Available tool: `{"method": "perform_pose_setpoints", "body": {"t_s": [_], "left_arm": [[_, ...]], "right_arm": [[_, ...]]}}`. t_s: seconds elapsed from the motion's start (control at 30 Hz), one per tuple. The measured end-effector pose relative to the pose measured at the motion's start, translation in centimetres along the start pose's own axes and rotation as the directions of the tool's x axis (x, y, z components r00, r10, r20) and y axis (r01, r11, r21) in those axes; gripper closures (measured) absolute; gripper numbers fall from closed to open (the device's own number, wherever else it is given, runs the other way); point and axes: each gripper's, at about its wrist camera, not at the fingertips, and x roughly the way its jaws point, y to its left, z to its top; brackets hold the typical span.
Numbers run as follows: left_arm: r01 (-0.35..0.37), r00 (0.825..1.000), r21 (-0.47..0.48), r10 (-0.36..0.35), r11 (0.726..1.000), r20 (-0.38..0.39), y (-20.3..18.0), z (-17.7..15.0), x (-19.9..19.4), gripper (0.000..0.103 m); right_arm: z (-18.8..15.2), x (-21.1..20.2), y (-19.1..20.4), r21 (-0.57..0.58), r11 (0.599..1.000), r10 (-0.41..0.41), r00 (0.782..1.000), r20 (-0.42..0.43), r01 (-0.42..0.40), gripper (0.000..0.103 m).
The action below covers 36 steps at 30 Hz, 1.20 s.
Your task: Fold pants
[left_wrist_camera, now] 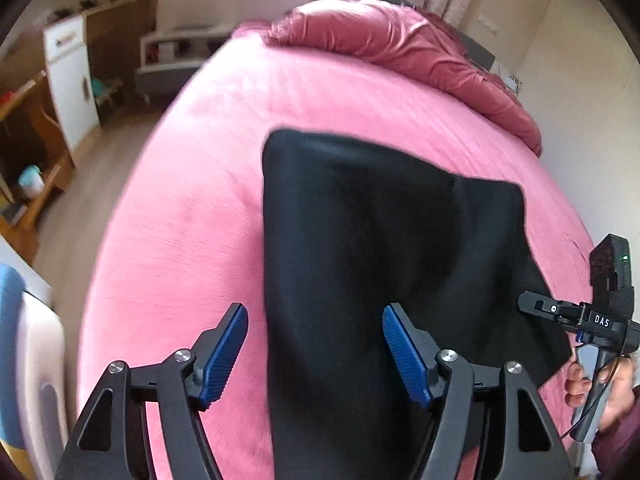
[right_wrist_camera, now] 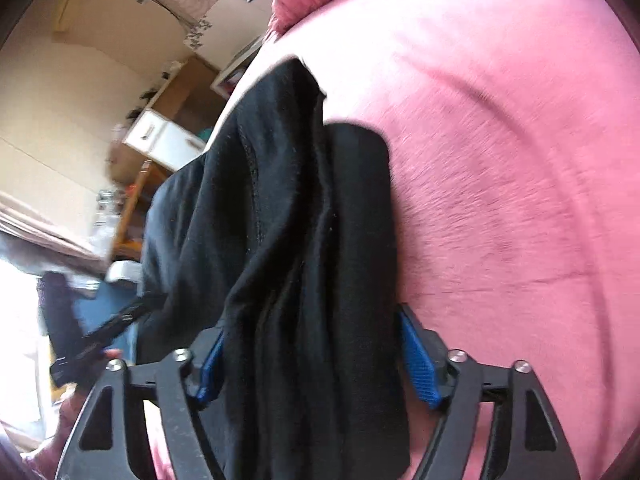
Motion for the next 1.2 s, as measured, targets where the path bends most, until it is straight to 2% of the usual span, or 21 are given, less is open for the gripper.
{"method": "perform_pose_setpoints", "body": {"t_s": [0.13,0.27,0.53,0.67,0.87,1.1,1.2], "left_arm": [[-0.047,0.997,0.012,0.046,0.999,0.069,-0.9,-1.3,-3.7,0.030],[-0.079,0.990,0.000,0.078,0.997,0.118,-1.9,-2.9,-6.9,0.030],[-0.148,0.972,0.004,0.145,0.989,0.186,-3.7,-6.8,-11.5,0.030],[-0.167,0.968,-0.005,0.165,0.986,0.191,-4.3,-8.5,-12.6,0.030],[-0.196,0.963,-0.019,0.196,0.980,0.184,-4.7,-11.0,-13.4,0.030],[-0.210,0.962,-0.006,0.208,0.978,0.176,-5.1,-12.5,-13.4,0.030],[-0.230,0.957,-0.008,0.227,0.973,0.183,-5.4,-12.9,-13.6,0.030]], "right_arm": [[-1.2,-3.7,2.3,-0.035,0.995,-0.089,0.991,0.101,0.093,0.024],[-3.3,-6.0,5.4,-0.097,0.979,-0.164,0.975,0.149,0.179,0.021],[-8.3,-7.7,10.8,-0.187,0.934,-0.263,0.940,0.218,0.305,0.020],[-10.5,-8.6,11.7,-0.180,0.928,-0.279,0.929,0.242,0.325,0.019],[-13.4,-9.1,13.0,-0.172,0.903,-0.339,0.900,0.274,0.393,0.019],[-15.6,-9.6,14.0,-0.198,0.871,-0.381,0.873,0.306,0.450,0.019],[-16.2,-9.7,14.4,-0.207,0.860,-0.393,0.864,0.315,0.467,0.018]]}}
